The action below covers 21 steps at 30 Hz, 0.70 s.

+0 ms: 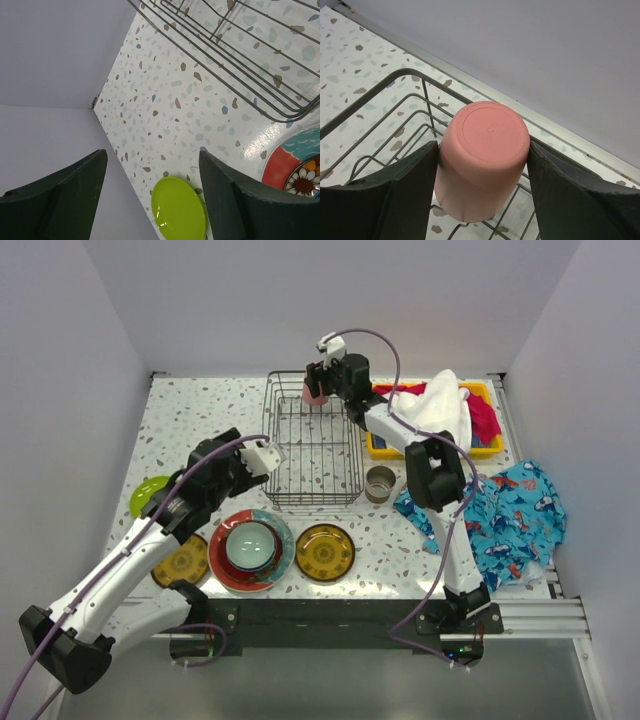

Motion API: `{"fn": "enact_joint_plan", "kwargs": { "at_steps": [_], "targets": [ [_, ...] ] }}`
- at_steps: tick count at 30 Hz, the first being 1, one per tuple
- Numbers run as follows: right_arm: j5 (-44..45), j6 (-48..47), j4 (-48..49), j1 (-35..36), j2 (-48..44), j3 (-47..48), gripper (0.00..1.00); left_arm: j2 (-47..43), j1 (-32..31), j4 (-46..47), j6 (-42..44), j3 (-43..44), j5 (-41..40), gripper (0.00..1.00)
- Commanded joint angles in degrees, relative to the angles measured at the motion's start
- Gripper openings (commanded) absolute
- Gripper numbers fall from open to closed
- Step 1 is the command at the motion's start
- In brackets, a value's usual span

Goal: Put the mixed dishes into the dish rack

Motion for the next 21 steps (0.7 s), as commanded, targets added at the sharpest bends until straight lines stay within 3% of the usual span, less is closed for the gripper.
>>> {"fn": "enact_joint_plan", "kwargs": {
  "at_steps": [1, 4, 6, 8, 9, 11, 12, 15, 17, 21],
  "targets": [
    [1.8, -2.1, 4.8, 1.1, -0.4, -1.4, 0.0, -0.2, 0.6, 3.4, 0.6, -0.5, -0.8, 0.79],
    [1.5, -2.6, 3.9, 1.6, -0.2, -2.0, 0.0, 0.0, 0.6, 3.7, 0.5, -1.0, -0.6, 0.8],
    [1.7, -3.3, 2.7, 1.7, -0.2, -2.5, 0.1, -0.1, 0.6, 3.4, 0.0, -1.0, -0.3, 0.82],
    [1.8, -3.6, 1.9, 2.1, -0.6, -2.9, 0.26, -0.1, 0.6, 3.2, -0.7, -1.0, -0.1, 0.84],
    [1.9, -3.6, 1.0, 2.1, -0.8, -3.3, 0.44, -0.1, 0.6, 3.1, -0.9, -1.0, 0.0, 0.85],
    [1.6, -3.6, -0.3, 2.2, -2.8, -3.9, 0.59, -0.3, 0.6, 3.0, -0.9, -0.8, 0.4, 0.87],
    [1.4, -3.6, -1.3, 2.3, -3.6, -4.5, 0.7, -0.4, 0.6, 3.2, -0.9, -0.9, 0.8, 0.87],
    [1.2, -3.6, -4.7, 2.2, -7.1, -4.8, 0.9, -0.2, 0.6, 4.4, -0.9, -1.1, 2.1, 0.88],
    [0.6, -3.6, -7.1, 2.3, -10.0, -4.7, 0.98, 0.2, 0.6, 5.4, -1.5, -1.3, 2.9, 0.89],
    [-0.5, -2.6, -12.9, 1.7, -18.6, -9.1, 0.99, 1.4, 0.6, 8.6, -4.4, 0.1, 4.3, 0.91]
  ]
}}
